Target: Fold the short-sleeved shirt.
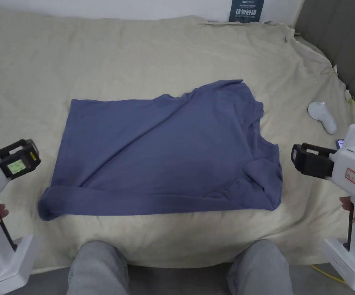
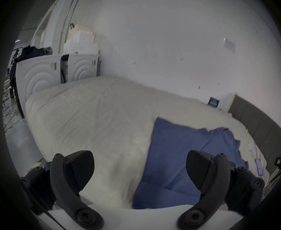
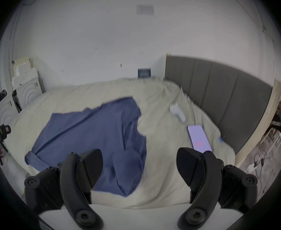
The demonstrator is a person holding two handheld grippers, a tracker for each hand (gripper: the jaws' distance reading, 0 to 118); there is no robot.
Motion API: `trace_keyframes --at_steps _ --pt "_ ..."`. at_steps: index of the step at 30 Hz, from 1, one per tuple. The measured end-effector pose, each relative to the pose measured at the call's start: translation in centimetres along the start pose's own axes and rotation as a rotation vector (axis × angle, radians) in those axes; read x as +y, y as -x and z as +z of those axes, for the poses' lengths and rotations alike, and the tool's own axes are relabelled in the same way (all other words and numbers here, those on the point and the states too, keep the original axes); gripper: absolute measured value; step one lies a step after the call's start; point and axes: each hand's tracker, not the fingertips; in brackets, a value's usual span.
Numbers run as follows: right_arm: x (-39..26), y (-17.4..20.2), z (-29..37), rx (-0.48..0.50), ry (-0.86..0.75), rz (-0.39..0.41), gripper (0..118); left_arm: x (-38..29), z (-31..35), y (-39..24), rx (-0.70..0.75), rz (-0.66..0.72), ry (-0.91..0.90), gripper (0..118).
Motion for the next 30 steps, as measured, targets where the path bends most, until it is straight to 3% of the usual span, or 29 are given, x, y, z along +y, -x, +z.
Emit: trace_keyframes --at_steps 6,9,11,13,15,24,30 --pt "-0.9 2.1 2.0 -0.018 -0.159 0.055 94 -0.4 1.7 -4.0 -0.048 -0.076 -0.104 112" --pt "-2.2 2.7 2.4 -0.004 -0.179 0.055 88 -1.3 2.1 -5.4 -0.062 -0.163 -0.109 85" --pt "-2.7 2.9 2.6 0.002 -0.185 0.048 56 -1.9 2.3 -6.0 -0.078 -0.178 -0.110 49" --pt "-3.2 3.0 2.6 0.003 -0.181 0.027 8 -2.5 2.4 -6.2 -0.079 -0.178 -0.108 15" --pt "-3.6 2.7 2.4 0.025 -0.174 0.001 1 -3.0 2.6 -6.3 -0.084 -0.166 -0.111 0" --pt "-3.7 3.1 1.2 0.046 -0.104 -0.025 0 -3.3 3.1 -6.7 -0.106 -0.166 -0.109 0" --pt "-0.8 3.0 -4.0 0.065 0.145 -0.002 0 -3.6 2.9 -7.0 -0.109 -0.171 -0.092 0"
